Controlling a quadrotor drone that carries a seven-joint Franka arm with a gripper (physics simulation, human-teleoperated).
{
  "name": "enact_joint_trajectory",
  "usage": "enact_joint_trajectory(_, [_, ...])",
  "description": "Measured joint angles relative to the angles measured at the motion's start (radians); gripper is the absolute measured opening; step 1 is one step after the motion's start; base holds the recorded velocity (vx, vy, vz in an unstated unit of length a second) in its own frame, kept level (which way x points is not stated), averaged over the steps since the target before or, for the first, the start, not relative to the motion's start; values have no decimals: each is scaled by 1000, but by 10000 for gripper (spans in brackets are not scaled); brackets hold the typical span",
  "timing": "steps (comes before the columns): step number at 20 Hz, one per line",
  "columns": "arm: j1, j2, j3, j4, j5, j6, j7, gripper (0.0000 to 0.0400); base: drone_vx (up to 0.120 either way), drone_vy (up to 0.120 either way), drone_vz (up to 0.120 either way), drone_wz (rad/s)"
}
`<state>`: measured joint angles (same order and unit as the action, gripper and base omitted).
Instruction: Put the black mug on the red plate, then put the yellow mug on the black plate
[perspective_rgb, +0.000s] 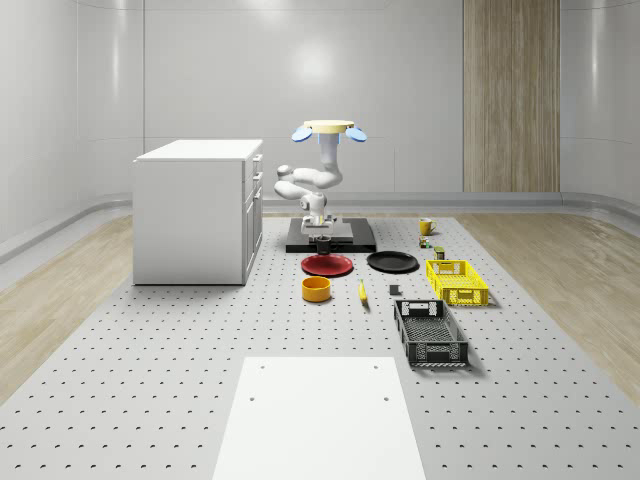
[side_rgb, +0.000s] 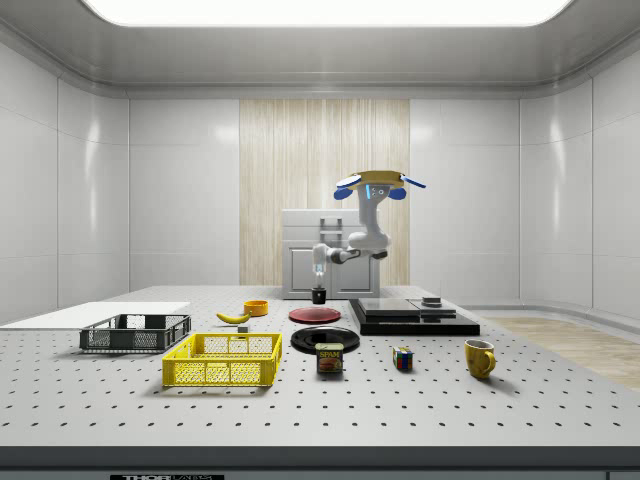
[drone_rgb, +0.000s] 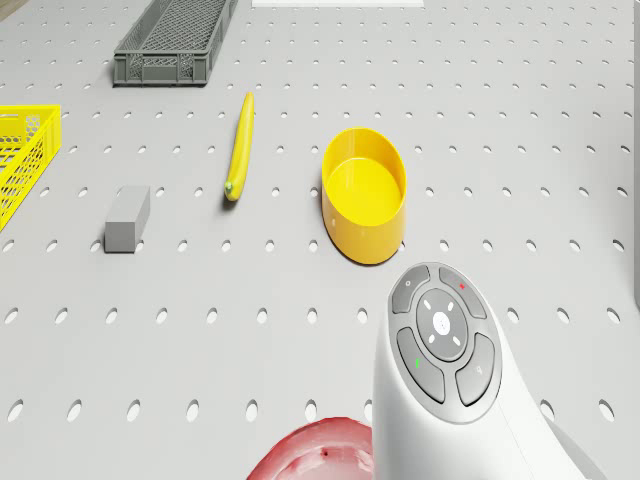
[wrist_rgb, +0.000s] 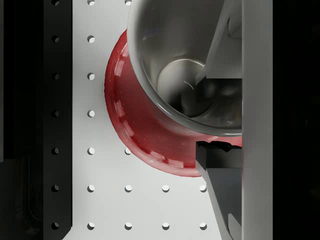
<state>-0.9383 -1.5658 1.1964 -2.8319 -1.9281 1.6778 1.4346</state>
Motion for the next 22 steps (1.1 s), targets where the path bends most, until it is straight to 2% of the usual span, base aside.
enact_joint_trajectory(4, [6,-2,-35,0,-34,12,-2,110,0,0,0,0])
enact_joint_trajectory(14, [-29,11,-83,-6,-84,10,46,110,0,0,0,0])
enact_joint_trajectory(22, [-53,23,-157,25,-155,33,52,110,0,0,0,0])
